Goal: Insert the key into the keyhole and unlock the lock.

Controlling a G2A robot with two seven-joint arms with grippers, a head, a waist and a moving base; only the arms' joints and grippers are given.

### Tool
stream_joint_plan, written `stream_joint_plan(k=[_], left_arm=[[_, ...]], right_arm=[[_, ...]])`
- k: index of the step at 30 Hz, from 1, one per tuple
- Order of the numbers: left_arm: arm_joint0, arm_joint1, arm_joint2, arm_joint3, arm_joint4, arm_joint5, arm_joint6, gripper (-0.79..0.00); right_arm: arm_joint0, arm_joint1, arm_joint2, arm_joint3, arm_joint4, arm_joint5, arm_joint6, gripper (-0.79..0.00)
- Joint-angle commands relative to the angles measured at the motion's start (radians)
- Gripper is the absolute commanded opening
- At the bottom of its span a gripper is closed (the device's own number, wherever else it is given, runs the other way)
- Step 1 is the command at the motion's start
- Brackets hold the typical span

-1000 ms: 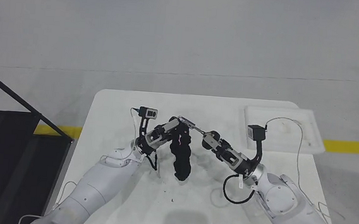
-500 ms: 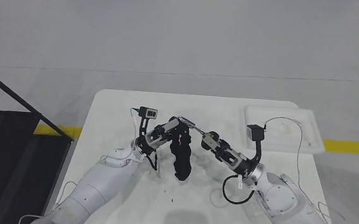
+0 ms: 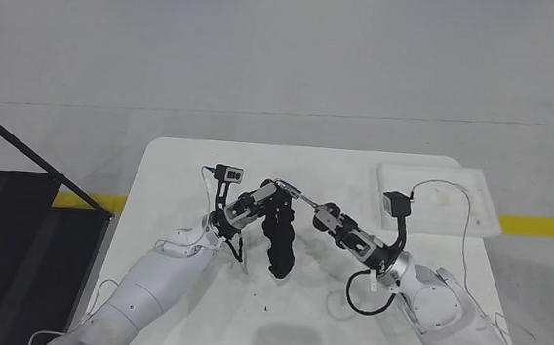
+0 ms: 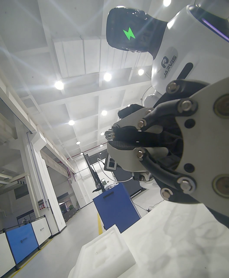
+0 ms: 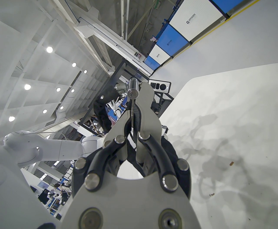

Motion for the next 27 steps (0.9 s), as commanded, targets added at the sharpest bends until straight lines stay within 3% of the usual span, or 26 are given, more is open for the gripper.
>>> stream_joint_plan(k=[1, 27], left_arm=[[0.0, 0.0, 0.0, 0.0, 0.0, 0.0, 0.0, -0.785], [0.0, 0.0, 0.0, 0.0, 0.0, 0.0, 0.0, -0.785]], right_arm=[[-0.004, 0.001, 0.013, 0.008, -0.009, -0.01, 0.003, -0.785], [0.013, -0.009, 0.028, -0.015, -0.013, 0.016, 0.088, -0.785]])
